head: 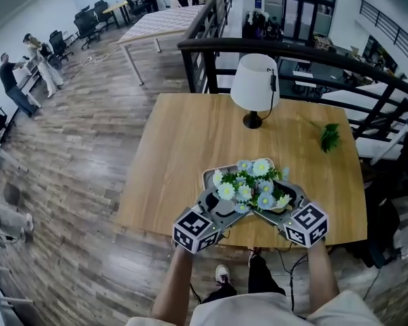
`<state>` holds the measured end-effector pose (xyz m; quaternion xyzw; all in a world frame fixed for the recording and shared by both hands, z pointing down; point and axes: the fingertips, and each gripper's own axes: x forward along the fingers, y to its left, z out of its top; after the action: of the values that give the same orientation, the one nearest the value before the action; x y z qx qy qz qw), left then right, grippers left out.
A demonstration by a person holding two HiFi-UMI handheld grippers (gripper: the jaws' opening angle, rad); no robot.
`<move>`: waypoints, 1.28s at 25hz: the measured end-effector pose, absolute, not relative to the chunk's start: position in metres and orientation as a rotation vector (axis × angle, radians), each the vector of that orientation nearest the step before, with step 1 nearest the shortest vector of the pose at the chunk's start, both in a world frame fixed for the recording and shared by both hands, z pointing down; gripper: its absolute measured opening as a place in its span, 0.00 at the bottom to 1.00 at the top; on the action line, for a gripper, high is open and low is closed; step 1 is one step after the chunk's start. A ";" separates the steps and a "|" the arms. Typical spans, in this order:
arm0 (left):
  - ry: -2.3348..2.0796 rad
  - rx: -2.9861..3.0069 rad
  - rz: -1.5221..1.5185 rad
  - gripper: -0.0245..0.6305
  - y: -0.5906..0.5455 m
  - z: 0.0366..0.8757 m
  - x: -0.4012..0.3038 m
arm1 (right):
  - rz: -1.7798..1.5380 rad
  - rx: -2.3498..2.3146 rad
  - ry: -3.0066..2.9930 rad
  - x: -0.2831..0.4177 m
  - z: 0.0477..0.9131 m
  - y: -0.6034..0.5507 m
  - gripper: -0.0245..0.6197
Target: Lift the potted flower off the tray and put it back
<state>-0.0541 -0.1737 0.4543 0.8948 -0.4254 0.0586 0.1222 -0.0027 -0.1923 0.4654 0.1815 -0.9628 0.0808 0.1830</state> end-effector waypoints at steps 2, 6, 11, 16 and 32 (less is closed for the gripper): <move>-1.244 2.619 0.175 0.60 -0.160 0.445 -0.057 | 0.214 0.521 -2.723 -0.006 0.456 -0.179 0.68; -1.240 2.641 0.183 0.60 -0.135 0.428 -0.059 | 0.202 0.542 -2.730 -0.008 0.439 -0.153 0.68; -1.238 2.652 0.184 0.60 -0.108 0.416 -0.060 | 0.218 0.566 -2.757 -0.009 0.428 -0.126 0.68; -1.219 2.662 0.203 0.60 -0.086 0.408 -0.061 | 0.203 0.584 -2.745 -0.010 0.420 -0.102 0.68; -1.178 2.696 0.194 0.60 -0.038 0.379 -0.048 | 0.170 0.647 -2.745 0.004 0.390 -0.053 0.67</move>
<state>-0.0479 -0.0375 0.3793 0.9101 -0.3978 0.0656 0.0964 0.0044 -0.0526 0.3901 0.2262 -0.9595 0.0593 0.1572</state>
